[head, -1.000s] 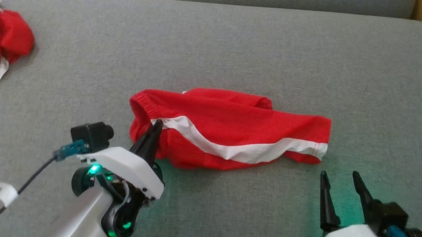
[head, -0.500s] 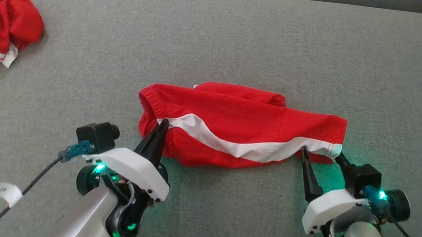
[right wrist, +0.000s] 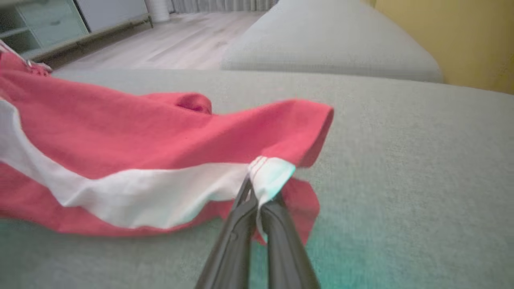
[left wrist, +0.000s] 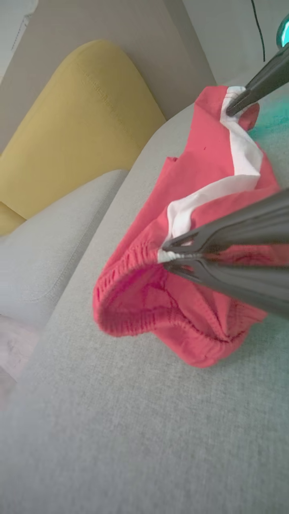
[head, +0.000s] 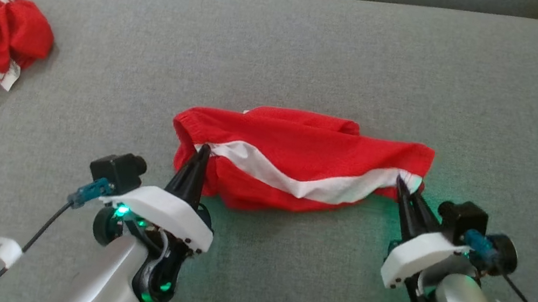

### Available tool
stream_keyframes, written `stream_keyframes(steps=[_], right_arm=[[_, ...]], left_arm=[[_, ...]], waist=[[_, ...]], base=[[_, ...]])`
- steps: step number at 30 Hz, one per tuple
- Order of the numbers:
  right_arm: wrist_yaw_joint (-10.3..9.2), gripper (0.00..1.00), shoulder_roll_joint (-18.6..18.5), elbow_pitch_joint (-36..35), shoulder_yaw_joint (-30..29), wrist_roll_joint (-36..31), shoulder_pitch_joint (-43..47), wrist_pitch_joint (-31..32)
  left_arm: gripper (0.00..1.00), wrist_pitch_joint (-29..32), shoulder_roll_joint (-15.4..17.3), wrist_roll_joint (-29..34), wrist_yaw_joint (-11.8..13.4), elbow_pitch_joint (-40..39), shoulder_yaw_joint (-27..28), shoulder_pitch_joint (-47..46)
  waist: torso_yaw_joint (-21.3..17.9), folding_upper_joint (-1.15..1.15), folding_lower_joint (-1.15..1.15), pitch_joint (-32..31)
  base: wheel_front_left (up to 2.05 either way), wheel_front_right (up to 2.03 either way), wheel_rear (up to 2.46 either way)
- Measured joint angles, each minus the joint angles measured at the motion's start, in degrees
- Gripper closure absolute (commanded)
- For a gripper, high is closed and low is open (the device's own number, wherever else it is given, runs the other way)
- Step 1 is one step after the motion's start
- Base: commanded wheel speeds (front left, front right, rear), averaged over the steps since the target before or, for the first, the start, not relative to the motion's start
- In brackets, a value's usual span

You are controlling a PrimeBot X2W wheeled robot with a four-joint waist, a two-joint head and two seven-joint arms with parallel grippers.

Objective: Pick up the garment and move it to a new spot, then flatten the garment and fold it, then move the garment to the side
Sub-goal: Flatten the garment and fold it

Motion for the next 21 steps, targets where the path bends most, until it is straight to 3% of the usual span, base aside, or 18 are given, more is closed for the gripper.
stream_keyframes(steps=[5,8,14,21], right_arm=[[0.0,1.0,0.0,-5.24,1.27,4.56,0.04,-0.18],[0.0,1.0,-0.73,-12.05,2.29,8.2,0.36,-0.13],[0.0,1.0,-4.5,-26.74,2.04,13.15,5.26,5.36],[0.0,1.0,-6.76,-46.37,-0.35,15.37,11.42,13.95]], left_arm=[[1.0,-2.13,1.26,1.05,-0.05,-1.97,0.09,0.04],[1.0,-4.07,3.36,1.87,-0.55,-5.25,0.51,0.2],[1.0,-4.8,7.32,2.59,-0.48,-13.6,1.97,2.52],[1.0,-0.81,13.61,4.26,2.44,-28.74,4.09,4.28]], waist=[[-0.29,0.0,0.0,-1.75],[-0.44,0.0,-0.01,-3.92],[-0.58,0.0,-0.01,-8.24],[-0.94,0.0,-0.02,-11.63]], base=[[0.0,0.0,0.0],[0.0,0.0,0.0],[0.0,0.0,0.0],[0.0,0.0,0.0]])
